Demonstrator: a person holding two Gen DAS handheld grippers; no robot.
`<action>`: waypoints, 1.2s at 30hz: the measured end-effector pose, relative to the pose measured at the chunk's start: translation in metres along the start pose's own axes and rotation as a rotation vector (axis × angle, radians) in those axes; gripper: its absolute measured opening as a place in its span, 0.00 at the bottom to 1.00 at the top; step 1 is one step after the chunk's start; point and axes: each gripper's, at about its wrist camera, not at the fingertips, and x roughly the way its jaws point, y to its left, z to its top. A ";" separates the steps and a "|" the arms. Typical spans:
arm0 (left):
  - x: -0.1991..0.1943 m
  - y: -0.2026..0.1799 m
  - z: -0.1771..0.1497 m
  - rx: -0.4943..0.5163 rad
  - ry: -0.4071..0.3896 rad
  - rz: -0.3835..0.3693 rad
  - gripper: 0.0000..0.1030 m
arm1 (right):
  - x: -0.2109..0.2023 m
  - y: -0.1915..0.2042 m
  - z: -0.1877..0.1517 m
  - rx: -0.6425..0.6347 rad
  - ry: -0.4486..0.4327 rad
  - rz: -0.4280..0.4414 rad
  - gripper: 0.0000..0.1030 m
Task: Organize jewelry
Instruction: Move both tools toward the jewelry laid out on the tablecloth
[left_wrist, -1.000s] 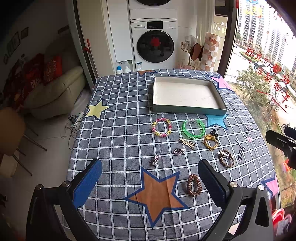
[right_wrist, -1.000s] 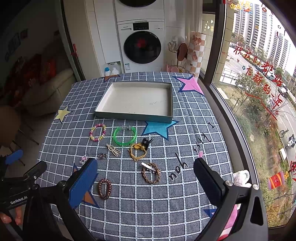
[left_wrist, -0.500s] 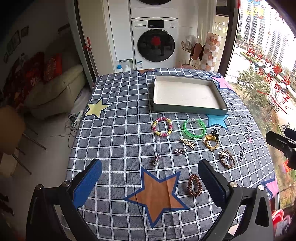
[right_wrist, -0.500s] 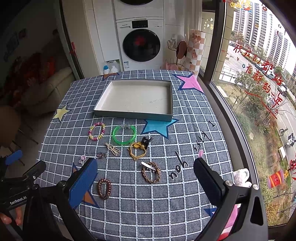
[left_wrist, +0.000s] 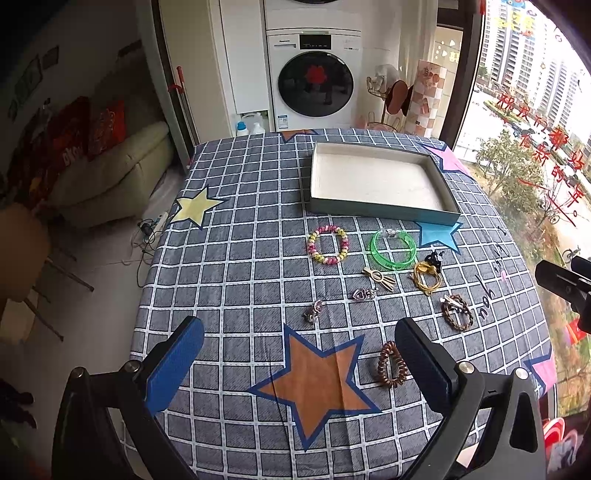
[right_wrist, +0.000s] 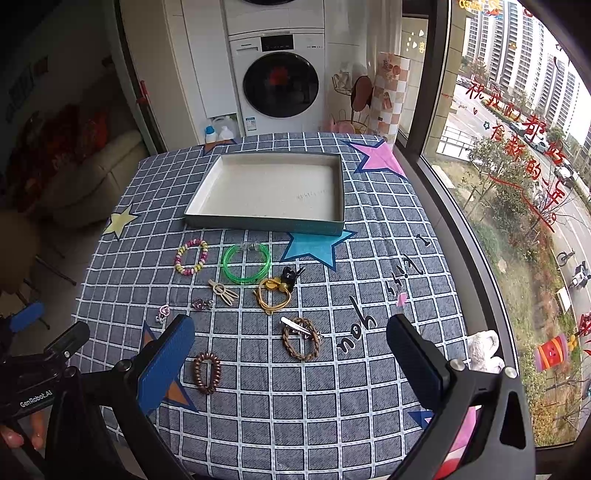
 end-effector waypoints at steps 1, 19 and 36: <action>0.000 0.000 0.000 0.000 0.001 0.000 1.00 | 0.000 0.000 0.000 -0.001 0.001 0.000 1.00; 0.005 -0.003 0.000 0.003 0.015 -0.004 1.00 | 0.005 -0.001 0.001 0.002 0.021 0.002 1.00; 0.013 -0.001 0.001 0.008 0.031 -0.009 1.00 | 0.013 0.001 0.003 0.006 0.045 -0.002 1.00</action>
